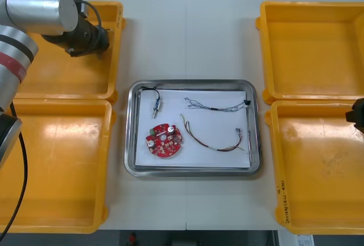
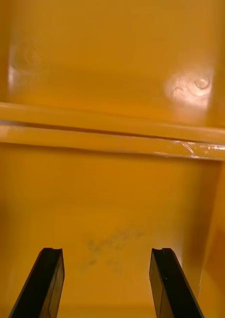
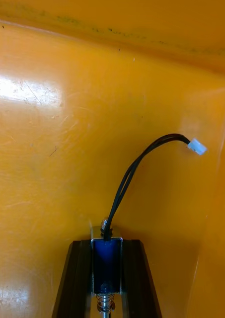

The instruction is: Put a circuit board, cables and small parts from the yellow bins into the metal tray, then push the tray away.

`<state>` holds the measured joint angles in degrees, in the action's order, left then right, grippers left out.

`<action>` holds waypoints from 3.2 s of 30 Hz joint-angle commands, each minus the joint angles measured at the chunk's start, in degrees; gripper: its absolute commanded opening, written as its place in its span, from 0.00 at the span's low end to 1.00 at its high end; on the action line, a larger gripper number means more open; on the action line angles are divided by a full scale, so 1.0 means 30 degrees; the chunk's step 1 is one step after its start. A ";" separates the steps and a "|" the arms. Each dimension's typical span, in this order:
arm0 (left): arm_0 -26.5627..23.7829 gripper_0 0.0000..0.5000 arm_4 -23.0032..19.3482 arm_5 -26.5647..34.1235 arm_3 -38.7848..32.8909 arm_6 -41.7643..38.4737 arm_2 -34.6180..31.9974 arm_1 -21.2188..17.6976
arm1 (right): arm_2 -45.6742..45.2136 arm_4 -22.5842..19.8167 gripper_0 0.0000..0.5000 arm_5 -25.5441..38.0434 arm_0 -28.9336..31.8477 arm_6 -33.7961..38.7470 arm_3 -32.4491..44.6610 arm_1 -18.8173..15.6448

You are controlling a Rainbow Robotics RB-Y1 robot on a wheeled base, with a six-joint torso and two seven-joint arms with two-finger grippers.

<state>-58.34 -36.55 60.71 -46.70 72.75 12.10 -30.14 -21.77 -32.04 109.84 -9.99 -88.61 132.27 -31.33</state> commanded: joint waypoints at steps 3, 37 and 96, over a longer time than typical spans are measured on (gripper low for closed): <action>0.0315 0.00 -0.0238 -0.0168 -0.0166 0.1706 -0.0136 0.0057 | -0.1123 -0.0305 1.00 0.0054 0.1131 0.0153 0.0500 -0.0426; 0.0315 0.00 0.0875 1.0320 -0.8311 0.0710 -0.3271 -0.1203 | -0.1445 -0.0217 1.00 0.0054 0.3094 0.1237 0.0500 0.1156; 0.2600 0.00 -0.0648 1.3133 -1.6865 -0.6585 0.5489 0.2723 | -0.1416 -0.0305 1.00 0.0054 0.3094 0.2233 0.0500 0.1244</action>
<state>-50.82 -38.06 102.14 -97.62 59.06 27.22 -23.34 -24.32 -32.94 109.84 -1.69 -84.86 132.27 -28.16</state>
